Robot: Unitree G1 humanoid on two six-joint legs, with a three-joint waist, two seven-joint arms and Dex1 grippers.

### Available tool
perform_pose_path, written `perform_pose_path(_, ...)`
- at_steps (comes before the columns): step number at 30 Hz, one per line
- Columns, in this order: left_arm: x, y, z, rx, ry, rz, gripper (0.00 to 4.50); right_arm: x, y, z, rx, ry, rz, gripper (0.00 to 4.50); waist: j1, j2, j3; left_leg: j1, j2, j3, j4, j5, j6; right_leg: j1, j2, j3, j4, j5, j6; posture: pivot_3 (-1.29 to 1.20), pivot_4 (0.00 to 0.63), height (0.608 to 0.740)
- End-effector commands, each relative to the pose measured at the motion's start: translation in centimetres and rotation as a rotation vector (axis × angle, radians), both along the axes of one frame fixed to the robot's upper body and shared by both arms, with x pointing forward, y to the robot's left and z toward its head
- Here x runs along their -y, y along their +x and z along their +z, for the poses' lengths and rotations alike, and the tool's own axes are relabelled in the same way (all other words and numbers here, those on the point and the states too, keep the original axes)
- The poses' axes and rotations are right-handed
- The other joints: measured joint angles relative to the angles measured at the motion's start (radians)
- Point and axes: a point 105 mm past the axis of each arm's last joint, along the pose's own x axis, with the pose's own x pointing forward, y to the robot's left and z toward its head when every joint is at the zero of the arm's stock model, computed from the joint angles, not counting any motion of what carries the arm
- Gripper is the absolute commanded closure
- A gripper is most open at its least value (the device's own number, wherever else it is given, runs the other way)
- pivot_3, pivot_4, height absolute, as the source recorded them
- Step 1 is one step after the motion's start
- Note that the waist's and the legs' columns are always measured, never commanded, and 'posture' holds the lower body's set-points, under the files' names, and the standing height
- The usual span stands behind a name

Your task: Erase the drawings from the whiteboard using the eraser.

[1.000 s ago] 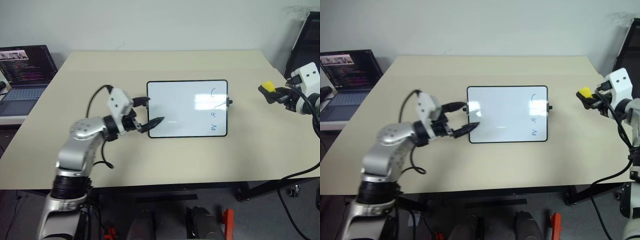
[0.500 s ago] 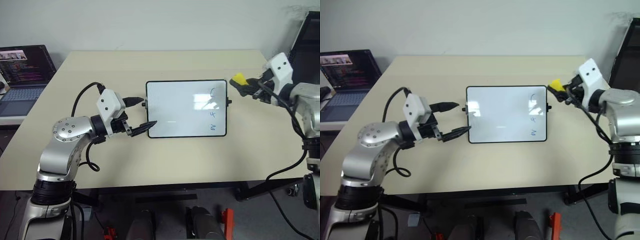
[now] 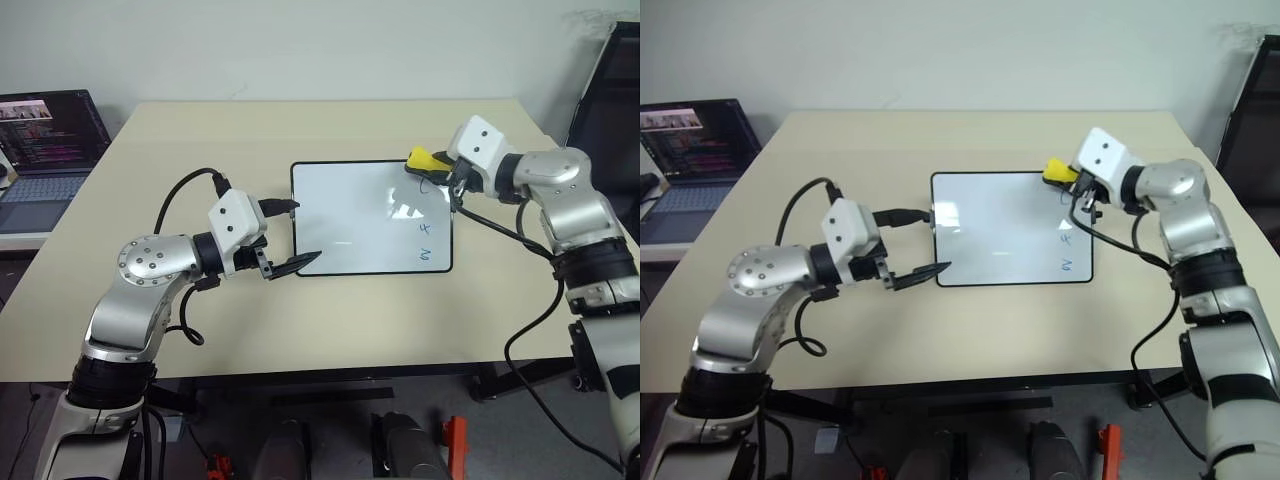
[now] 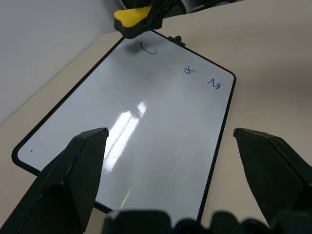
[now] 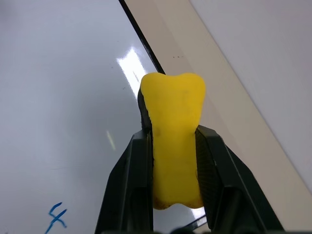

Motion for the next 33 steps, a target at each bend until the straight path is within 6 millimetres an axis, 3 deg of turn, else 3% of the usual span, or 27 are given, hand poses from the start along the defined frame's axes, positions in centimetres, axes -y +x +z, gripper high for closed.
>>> perform_pose_path(1, 0.1, -0.3, 0.9, 0.043, -0.004, -0.009, 0.0, 0.1, 0.6, 1.2, 0.074, -0.05, 0.022, 3.64, 0.0, 0.0, 0.0, 0.0, 0.0, 0.0, 0.0, 0.0, 0.0, 0.0, 0.0, 0.0, 0.0, 0.0, 0.0, 0.0, 0.15, 0.74)
perform_pose_path(20, -0.6, -0.4, 0.9, 0.052, -0.011, 0.039, 0.0, 1.9, 2.0, 0.2, 0.065, -0.197, -0.04, 3.64, -0.002, 0.0, 0.0, 0.001, 0.0, 0.0, 0.0, 0.0, 0.0, 0.0, 0.0, 0.0, 0.001, 0.0, -0.001, 0.0, 0.15, 0.74)
perform_pose_path(23, -0.6, -0.3, 0.9, 0.054, -0.012, 0.04, 0.0, 1.6, 1.8, -0.7, 0.03, -0.216, -0.012, 3.64, -0.002, 0.0, 0.0, 0.001, 0.0, 0.0, 0.0, 0.0, 0.0, 0.0, 0.0, 0.0, 0.001, 0.0, -0.001, 0.0, 0.15, 0.74)
perform_pose_path(29, -0.5, -0.2, 0.9, 0.054, -0.017, 0.04, 0.0, 1.8, 0.6, -5.1, -0.113, -0.333, 0.064, 3.64, -0.002, 0.0, 0.0, 0.003, 0.001, 0.0, 0.0, 0.0, 0.0, 0.002, 0.0, 0.0, 0.002, 0.0, -0.001, 0.0, 0.15, 0.74)
perform_pose_path(33, -0.6, -0.1, 0.9, 0.052, -0.017, 0.042, 0.0, 1.9, 0.2, -6.6, -0.156, -0.331, 0.074, 3.65, -0.003, 0.0, 0.0, 0.005, 0.001, 0.0, 0.0, 0.0, 0.0, 0.004, 0.0, 0.001, 0.003, 0.0, -0.001, 0.0, 0.15, 0.74)
